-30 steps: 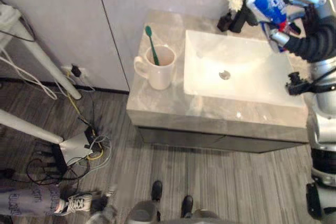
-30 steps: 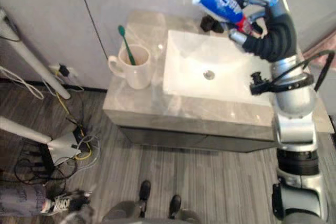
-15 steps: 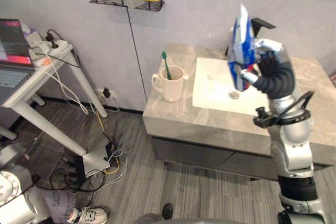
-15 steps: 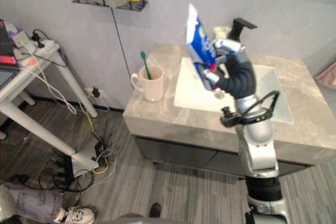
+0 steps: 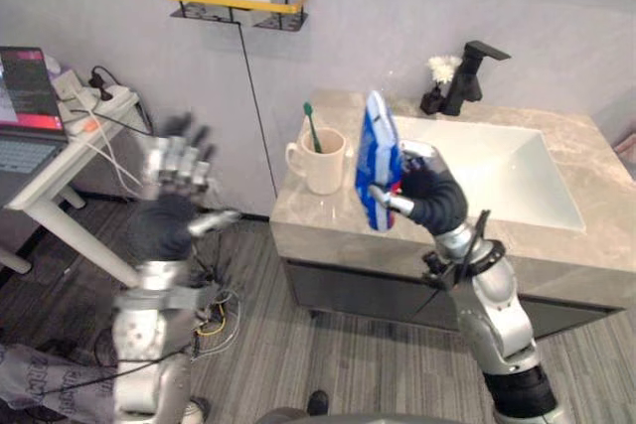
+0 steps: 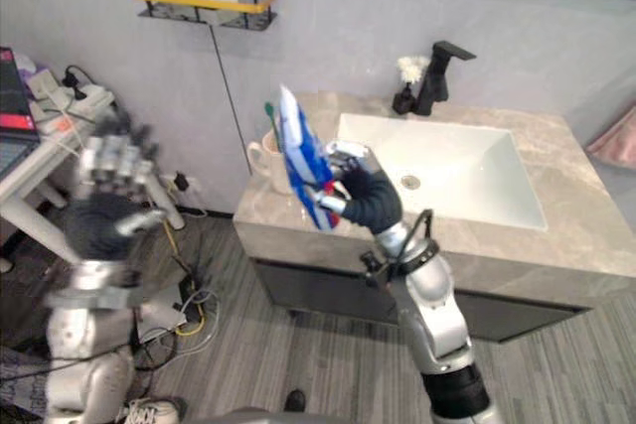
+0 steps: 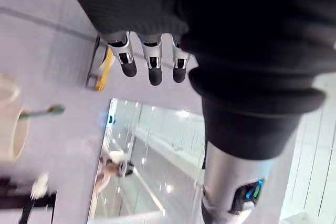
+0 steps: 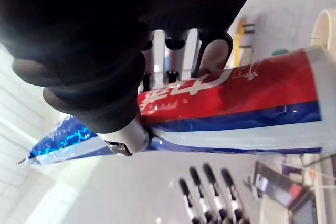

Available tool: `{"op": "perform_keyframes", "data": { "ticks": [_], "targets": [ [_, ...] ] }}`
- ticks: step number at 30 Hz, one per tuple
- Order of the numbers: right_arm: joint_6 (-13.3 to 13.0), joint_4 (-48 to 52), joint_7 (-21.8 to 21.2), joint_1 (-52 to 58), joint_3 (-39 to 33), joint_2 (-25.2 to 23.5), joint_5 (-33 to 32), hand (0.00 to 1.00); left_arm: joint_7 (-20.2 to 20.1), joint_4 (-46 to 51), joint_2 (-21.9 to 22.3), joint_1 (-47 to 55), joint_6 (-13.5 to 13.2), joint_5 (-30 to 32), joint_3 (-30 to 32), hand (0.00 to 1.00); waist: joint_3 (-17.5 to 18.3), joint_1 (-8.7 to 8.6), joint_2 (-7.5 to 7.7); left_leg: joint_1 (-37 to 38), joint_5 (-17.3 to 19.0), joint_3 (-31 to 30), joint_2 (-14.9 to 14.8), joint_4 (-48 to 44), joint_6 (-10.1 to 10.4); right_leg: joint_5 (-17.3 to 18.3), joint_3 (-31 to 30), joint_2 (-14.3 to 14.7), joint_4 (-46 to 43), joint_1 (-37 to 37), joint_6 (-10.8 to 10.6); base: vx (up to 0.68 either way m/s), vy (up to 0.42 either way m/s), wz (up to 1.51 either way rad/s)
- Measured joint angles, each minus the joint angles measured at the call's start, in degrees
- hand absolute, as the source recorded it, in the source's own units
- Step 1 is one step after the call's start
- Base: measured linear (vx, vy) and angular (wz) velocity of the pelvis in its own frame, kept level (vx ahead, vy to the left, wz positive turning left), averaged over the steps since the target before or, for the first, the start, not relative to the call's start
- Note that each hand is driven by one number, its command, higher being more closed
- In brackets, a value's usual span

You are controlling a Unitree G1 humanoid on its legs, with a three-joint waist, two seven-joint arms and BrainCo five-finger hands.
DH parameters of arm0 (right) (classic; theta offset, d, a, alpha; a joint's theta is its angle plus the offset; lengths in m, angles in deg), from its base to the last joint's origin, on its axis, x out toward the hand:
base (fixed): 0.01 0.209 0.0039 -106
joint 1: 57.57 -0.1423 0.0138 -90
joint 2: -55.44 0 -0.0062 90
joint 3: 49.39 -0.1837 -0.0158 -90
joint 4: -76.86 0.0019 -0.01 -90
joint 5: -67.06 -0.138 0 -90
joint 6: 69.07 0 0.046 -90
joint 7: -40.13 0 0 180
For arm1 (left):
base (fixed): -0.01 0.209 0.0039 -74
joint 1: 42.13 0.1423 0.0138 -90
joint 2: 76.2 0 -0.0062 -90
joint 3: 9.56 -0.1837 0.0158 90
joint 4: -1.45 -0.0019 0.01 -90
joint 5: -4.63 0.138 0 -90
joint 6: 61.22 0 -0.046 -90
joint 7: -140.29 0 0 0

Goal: Organize washtable

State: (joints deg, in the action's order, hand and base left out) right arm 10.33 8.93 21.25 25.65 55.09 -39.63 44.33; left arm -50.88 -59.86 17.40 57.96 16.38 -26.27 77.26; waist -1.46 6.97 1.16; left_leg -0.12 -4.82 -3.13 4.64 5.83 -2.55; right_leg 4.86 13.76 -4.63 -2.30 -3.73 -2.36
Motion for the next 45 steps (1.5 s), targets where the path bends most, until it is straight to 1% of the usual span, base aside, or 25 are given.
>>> {"op": "perform_keyframes", "data": {
  "ticks": [2,6,9,11,15,17,19,23,27,29,33,37,39,42,45],
  "targets": [
    [0.0,0.0,0.2,0.0,0.0,-0.6,0.0,1.00,-0.4,0.0,-0.1,-0.1,0.8,0.0,-1.5,0.00,0.1,-0.10,-0.16,0.0,0.0,0.2,-0.1,0.0,0.0,0.0,-0.3,0.1,0.0,0.1,0.0,-0.02,-0.016,-0.09],
    [0.0,0.0,0.4,-0.3,0.1,-1.0,0.0,1.00,-1.4,-0.1,-0.7,-0.1,1.2,-1.1,-4.1,0.00,0.3,-0.10,-0.54,0.0,-0.1,1.0,-0.3,0.0,-0.1,0.0,-0.8,0.3,0.0,0.3,0.0,0.00,-0.024,-0.05],
    [0.0,0.1,1.2,-0.6,0.1,-1.2,0.0,1.00,-1.7,-0.1,-1.6,-0.2,2.3,-2.3,-5.5,0.00,0.6,-0.10,-0.70,0.0,-0.1,1.5,-0.6,-0.2,-0.1,-0.1,-1.3,0.5,0.0,0.5,0.0,0.01,-0.026,-0.10],
    [0.1,0.3,1.5,-0.6,0.1,-1.2,0.0,1.00,-2.6,-0.1,-1.9,-0.2,2.9,-2.5,-6.5,0.00,0.7,-0.16,-0.81,0.0,-0.1,1.6,-0.6,-0.3,-0.1,-0.1,-1.4,0.5,0.1,0.6,0.1,0.02,-0.029,-0.06],
    [0.6,1.6,1.7,-0.5,0.1,-1.2,0.0,1.00,-3.5,-0.2,-2.2,-2.3,3.7,-3.4,-8.4,0.00,0.9,-0.74,-1.09,-0.1,-0.1,1.6,-0.6,-0.3,-0.1,-0.1,-1.4,0.5,0.2,0.6,0.1,0.00,0.000,0.00],
    [0.9,1.7,1.7,-0.5,0.2,-1.2,0.1,1.00,-3.8,-0.2,-2.7,-2.8,3.8,-3.5,-8.6,0.00,1.0,-1.38,-1.13,-0.1,-0.1,1.5,-0.6,-0.3,-0.1,-0.1,-1.4,0.5,0.2,0.6,0.1,0.00,0.000,0.00],
    [1.0,1.7,1.7,-0.5,0.2,-1.2,0.2,1.00,-3.8,-0.2,-3.3,-2.9,4.4,-4.4,-8.9,0.00,1.1,-1.62,-1.22,-0.1,-0.1,1.6,-0.6,-0.3,-0.1,-0.1,-1.4,0.5,0.2,0.6,0.1,0.00,0.000,0.00],
    [1.1,1.7,1.7,-0.5,0.3,-1.2,0.1,1.00,-3.7,-0.2,-4.8,-3.6,4.7,-4.5,-10.7,0.00,1.3,-1.63,-1.29,-0.1,-0.1,1.6,-0.6,-0.3,-0.1,-0.1,-1.4,0.5,0.1,0.6,0.1,0.00,0.000,0.00],
    [1.5,1.7,1.2,0.0,2.4,-1.3,0.1,1.00,-3.7,-0.2,-4.8,-5.3,4.7,-4.5,-10.8,0.00,1.5,-1.67,-1.24,0.0,-0.1,1.5,-0.6,-0.1,-0.1,-0.1,-1.4,0.5,0.1,0.6,0.1,0.00,0.000,0.00],
    [2.2,1.5,1.2,0.3,2.3,-1.3,0.1,1.00,-3.6,-0.2,-4.9,-6.2,4.7,-4.4,-10.7,0.00,1.5,-1.68,-1.22,0.0,-0.2,1.5,-0.6,-0.2,0.0,-0.1,-1.4,0.5,0.0,0.6,0.1,0.00,0.000,0.00],
    [2.4,1.4,1.0,2.5,2.3,-1.3,0.1,1.00,-3.6,-0.2,-5.0,-7.1,4.6,-4.4,-10.0,0.00,1.5,-1.72,-1.21,0.0,-0.2,1.6,-0.6,-0.3,0.0,-0.1,-1.4,0.5,0.0,0.6,0.1,0.00,0.000,0.00],
    [3.2,0.7,-0.1,4.1,2.3,-1.2,0.2,1.00,-3.6,0.0,-6.0,-7.2,4.6,-4.3,-9.6,0.00,1.5,-2.21,-1.21,0.1,-0.2,1.6,-0.6,-0.2,0.0,-0.1,-1.4,0.5,0.0,0.6,0.1,0.00,0.000,0.00],
    [3.4,-0.8,-0.6,4.5,2.4,-1.2,0.2,1.00,-3.6,0.0,-6.1,-7.4,4.5,-4.1,-9.0,0.00,1.6,-2.90,-1.17,0.2,-0.2,1.6,-0.6,0.0,0.0,-0.1,-1.4,0.5,0.0,0.6,0.1,0.00,0.000,0.00],
    [4.1,-1.1,-0.6,5.7,2.3,-1.2,0.2,1.00,-3.5,0.1,-6.2,-8.1,4.3,-3.1,-7.0,0.00,1.7,-2.97,-1.04,0.2,-0.2,1.7,-0.7,0.0,0.0,-0.1,-1.4,0.5,0.0,0.6,0.1,0.00,0.000,0.00],
    [4.6,-1.2,-0.8,6.9,2.4,-1.2,0.4,1.00,-3.5,0.5,-6.2,-9.2,4.3,-2.5,-6.5,0.00,1.7,-3.00,-0.99,0.2,-0.2,1.7,-0.7,-0.1,0.0,-0.1,-1.5,0.5,0.0,0.8,0.1,0.00,0.000,0.00]
  ]
}}
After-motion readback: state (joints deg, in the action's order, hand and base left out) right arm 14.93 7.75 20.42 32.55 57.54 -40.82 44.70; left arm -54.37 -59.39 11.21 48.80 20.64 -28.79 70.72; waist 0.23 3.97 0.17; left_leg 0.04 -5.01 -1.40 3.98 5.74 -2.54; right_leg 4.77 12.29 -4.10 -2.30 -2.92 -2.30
